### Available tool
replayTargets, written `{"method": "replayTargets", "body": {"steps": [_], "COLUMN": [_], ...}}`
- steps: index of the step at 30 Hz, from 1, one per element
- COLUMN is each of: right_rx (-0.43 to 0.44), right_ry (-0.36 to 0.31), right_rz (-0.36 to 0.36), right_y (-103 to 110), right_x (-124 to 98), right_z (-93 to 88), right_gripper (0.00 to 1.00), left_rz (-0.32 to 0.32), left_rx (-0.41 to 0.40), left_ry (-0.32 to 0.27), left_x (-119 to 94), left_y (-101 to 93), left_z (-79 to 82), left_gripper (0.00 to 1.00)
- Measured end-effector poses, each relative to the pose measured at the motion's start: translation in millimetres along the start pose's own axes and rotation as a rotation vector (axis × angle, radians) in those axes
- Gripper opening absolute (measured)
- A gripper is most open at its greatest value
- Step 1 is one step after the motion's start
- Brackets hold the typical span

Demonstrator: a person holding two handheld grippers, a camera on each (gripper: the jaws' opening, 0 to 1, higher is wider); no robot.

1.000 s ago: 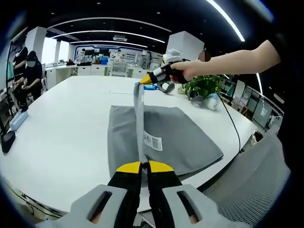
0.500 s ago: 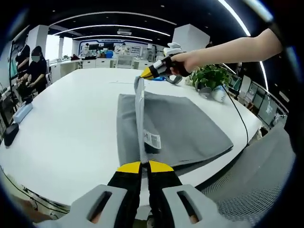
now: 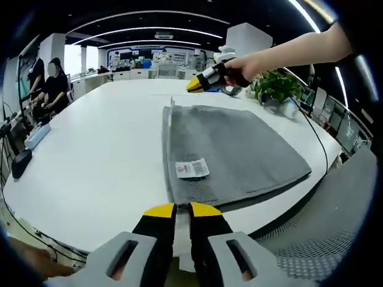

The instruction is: Fold the towel on the table until its edges align and the towel forms a compact rectangular stack.

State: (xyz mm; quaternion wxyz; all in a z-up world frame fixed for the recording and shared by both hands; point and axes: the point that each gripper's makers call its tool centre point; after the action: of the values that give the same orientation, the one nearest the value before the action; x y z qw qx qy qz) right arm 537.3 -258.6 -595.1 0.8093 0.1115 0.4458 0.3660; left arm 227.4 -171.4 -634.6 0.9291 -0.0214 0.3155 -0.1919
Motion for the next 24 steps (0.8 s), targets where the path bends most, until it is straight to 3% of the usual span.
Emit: {"method": "replayTargets", "body": {"steps": [5,9,13,18,19,21,22,24], "right_rx": [0.008,-0.014,-0.021,-0.015,-0.027,-0.054,-0.063,-0.062], "right_ry": [0.000,0.013,0.019,-0.001,-0.004,-0.006,-0.007,-0.012], "right_rz": [-0.002,-0.039,-0.084,-0.116,-0.134,-0.165,-0.177,-0.197], "right_y": [-12,-35,-59,-84,-90,-102,-108,-117], "right_x": [-14,-32,-53,-86,-92,-105,-111,-119], "right_z": [-4.8,-16.2,-26.1,-22.7,-21.5,-19.3,-18.6,-18.2], "right_gripper": [0.05,0.05,0.04,0.04,0.03,0.03,0.03,0.03], "left_rz": [0.026,0.052,0.045,-0.099,-0.170,-0.331,-0.350,-0.403], "left_rx": [-0.017,-0.002,0.009,0.288,0.339,0.319,0.320,0.395], "left_ry": [-0.021,-0.031,-0.056,0.055,0.057,0.112,0.129,0.091], "left_x": [-11,-19,-27,-17,-12,-5,-1,12], "left_y": [10.5,18.7,17.0,-17.1,-29.5,-53.3,-56.7,-67.6], "left_z": [4.0,10.6,29.2,53.0,61.3,60.7,64.2,84.1], "left_gripper": [0.09,0.10,0.11,0.11,0.12,0.16,0.15,0.15]}}
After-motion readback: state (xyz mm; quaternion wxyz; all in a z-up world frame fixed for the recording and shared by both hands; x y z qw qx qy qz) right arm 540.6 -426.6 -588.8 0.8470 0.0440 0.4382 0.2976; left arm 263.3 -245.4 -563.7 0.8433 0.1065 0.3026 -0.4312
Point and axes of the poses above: the point that each gripper's makers call its tool centre point, and the gripper's own axes: x roughly forward along the fingers, y roughly to its left, z roughly out of its top, and after that the axes turned 10 degrees about -z, right-handed
